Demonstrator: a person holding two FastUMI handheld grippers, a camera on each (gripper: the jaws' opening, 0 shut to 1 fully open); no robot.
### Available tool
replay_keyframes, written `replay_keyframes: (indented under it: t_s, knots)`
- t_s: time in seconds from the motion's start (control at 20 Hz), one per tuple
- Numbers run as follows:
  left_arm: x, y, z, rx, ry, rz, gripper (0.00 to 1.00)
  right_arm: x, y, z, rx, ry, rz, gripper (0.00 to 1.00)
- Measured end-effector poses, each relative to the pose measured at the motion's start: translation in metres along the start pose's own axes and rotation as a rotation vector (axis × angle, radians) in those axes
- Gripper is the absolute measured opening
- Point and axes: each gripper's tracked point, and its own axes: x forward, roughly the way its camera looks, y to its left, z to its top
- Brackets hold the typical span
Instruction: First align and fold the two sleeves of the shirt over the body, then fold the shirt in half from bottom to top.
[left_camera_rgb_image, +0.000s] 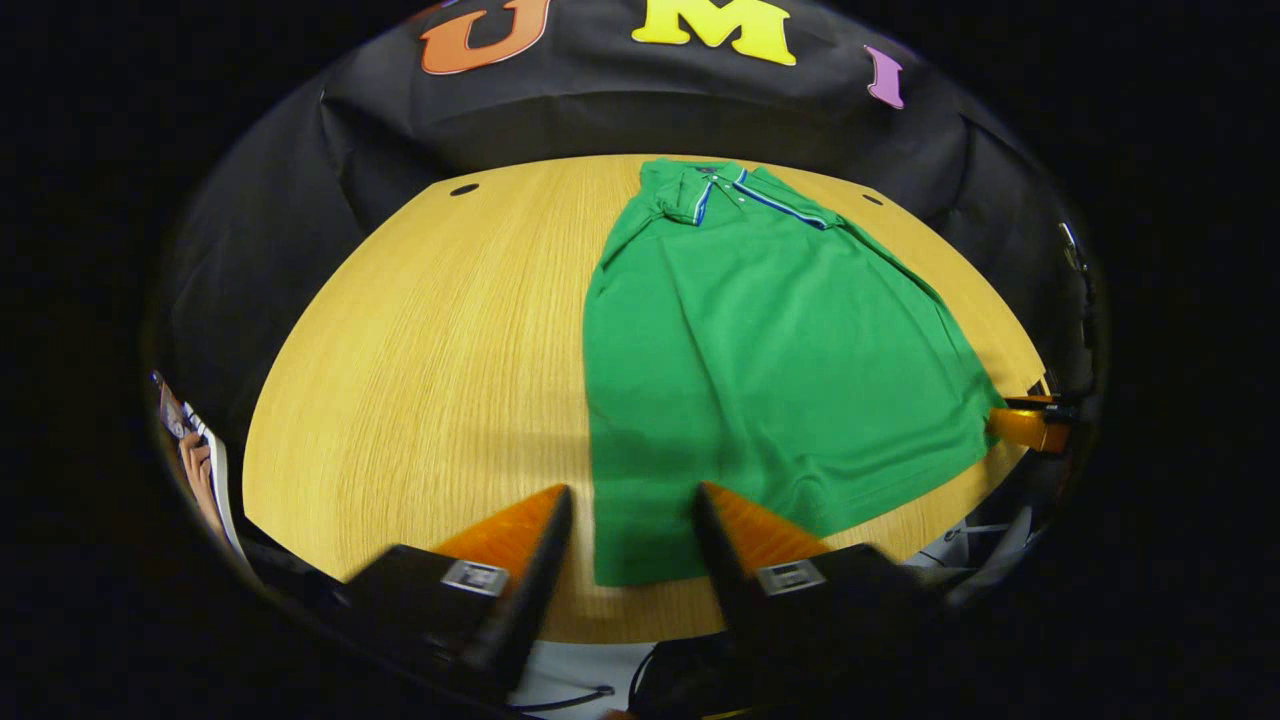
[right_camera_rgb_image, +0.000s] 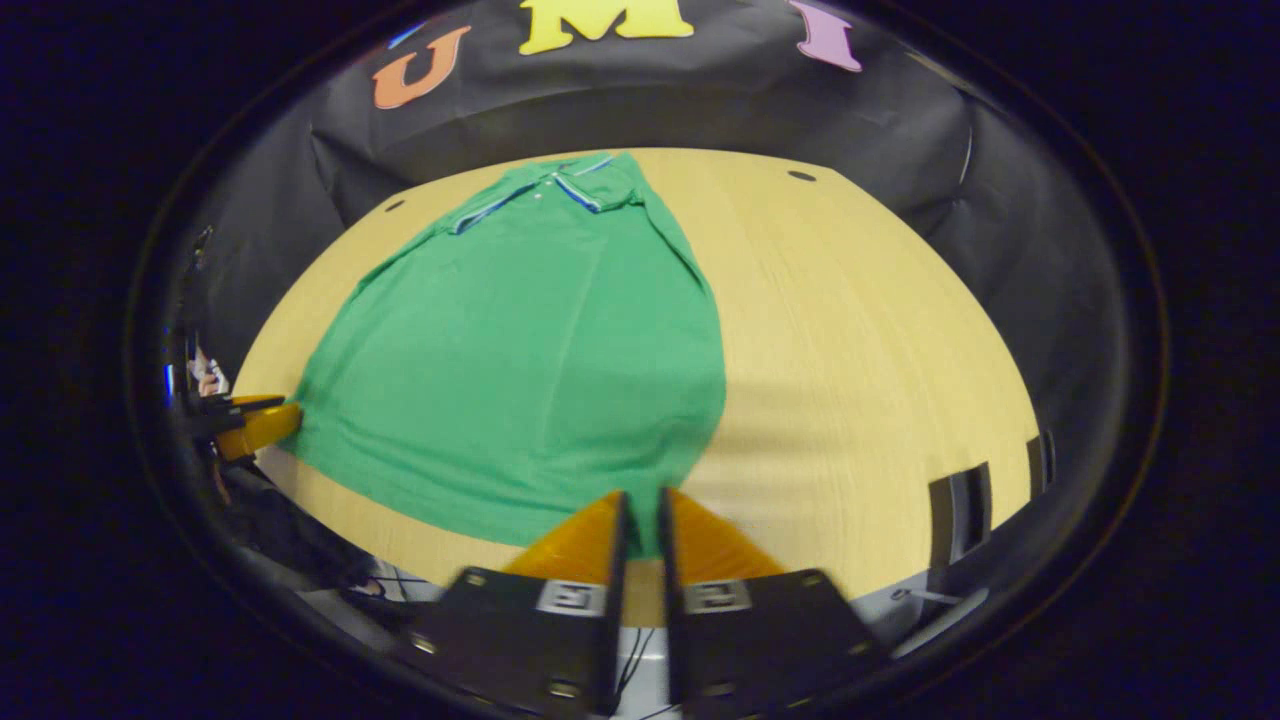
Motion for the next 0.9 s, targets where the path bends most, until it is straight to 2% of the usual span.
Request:
replay_keyframes:
  t_s: [0.05, 0.1, 0.3, 0.5, 0.6, 0.65, 0.7, 0.85, 0.9]
  knots:
    - [0.001, 0.002, 0.001, -0.045, -0.006, 0.004, 0.19, -0.001, 0.003, 0.001, 0.016, 0.008, 0.015, 0.04]
    - [0.002, 0.000, 0.002, -0.064, -0.003, -0.006, 0.05, 0.000, 0.003, -0.001, 0.038, 0.016, 0.026, 0.04]
    - [0.003, -0.002, 0.003, -0.059, 0.006, -0.028, 0.03, -0.001, 0.003, 0.003, 0.137, 0.015, 0.047, 0.04]
    - [-0.006, -0.005, 0.017, -0.069, -0.006, -0.036, 0.03, -0.011, 0.005, 0.021, 0.091, -0.042, 0.039, 0.04]
    - [-0.013, -0.004, 0.033, -0.066, -0.030, -0.042, 0.03, -0.016, 0.009, 0.037, 0.084, -0.069, 0.049, 0.04]
    - [-0.016, -0.004, 0.043, -0.069, -0.045, -0.046, 0.03, -0.018, 0.011, 0.047, 0.091, -0.084, 0.055, 0.00]
    - [-0.020, -0.004, 0.055, -0.070, -0.062, -0.048, 0.03, -0.022, 0.011, 0.058, 0.096, -0.101, 0.061, 0.04]
    - [-0.028, -0.004, 0.091, -0.071, -0.113, -0.053, 0.03, -0.033, 0.012, 0.097, 0.097, -0.159, 0.074, 0.04]
    - [-0.030, -0.007, 0.103, -0.072, -0.129, -0.063, 0.03, -0.037, 0.012, 0.112, 0.105, -0.181, 0.082, 0.00]
